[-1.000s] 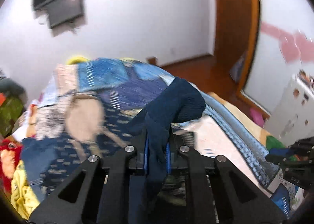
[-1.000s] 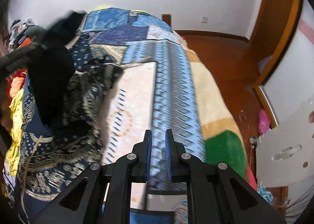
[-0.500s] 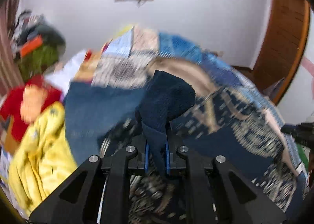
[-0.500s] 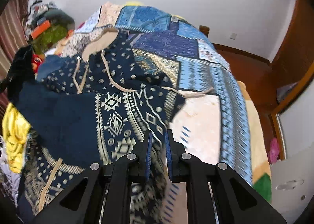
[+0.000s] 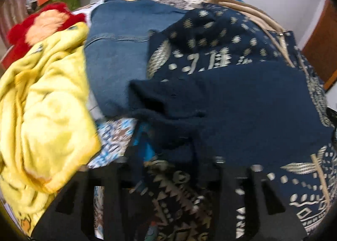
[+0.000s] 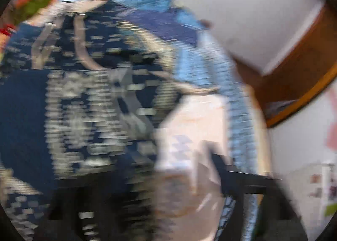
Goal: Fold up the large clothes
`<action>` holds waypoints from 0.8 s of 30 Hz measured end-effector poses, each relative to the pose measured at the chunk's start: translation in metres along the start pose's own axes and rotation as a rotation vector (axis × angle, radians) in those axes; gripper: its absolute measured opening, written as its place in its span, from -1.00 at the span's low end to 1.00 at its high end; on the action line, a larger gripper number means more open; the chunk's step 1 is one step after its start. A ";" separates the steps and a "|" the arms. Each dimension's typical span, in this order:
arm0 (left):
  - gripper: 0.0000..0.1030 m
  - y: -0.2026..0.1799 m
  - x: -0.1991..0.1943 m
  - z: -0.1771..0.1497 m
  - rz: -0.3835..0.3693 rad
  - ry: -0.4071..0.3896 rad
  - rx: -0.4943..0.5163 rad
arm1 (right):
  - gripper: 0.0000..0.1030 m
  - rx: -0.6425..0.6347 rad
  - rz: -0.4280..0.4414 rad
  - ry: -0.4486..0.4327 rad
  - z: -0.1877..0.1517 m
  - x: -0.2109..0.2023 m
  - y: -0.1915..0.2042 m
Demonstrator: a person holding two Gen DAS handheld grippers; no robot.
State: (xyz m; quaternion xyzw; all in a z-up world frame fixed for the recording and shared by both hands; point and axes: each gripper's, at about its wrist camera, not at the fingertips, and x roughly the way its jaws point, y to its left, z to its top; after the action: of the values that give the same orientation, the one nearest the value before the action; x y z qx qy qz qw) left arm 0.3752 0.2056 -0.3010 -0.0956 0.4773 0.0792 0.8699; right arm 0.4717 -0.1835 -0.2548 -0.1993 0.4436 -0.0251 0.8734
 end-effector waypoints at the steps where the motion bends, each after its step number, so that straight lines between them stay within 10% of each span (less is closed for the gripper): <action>1: 0.29 0.002 -0.001 -0.003 0.024 -0.002 -0.002 | 0.96 0.019 0.053 0.018 -0.004 0.004 -0.006; 10: 0.52 0.013 -0.036 0.004 0.050 0.033 0.046 | 0.95 0.120 0.241 0.088 -0.012 -0.003 -0.039; 24: 0.64 -0.053 -0.107 0.107 -0.003 -0.176 0.217 | 0.95 0.018 0.294 -0.200 0.069 -0.103 -0.028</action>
State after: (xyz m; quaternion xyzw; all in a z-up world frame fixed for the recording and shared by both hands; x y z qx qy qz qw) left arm 0.4174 0.1756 -0.1493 0.0057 0.4048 0.0338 0.9138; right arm 0.4675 -0.1642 -0.1296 -0.1259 0.3787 0.1187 0.9092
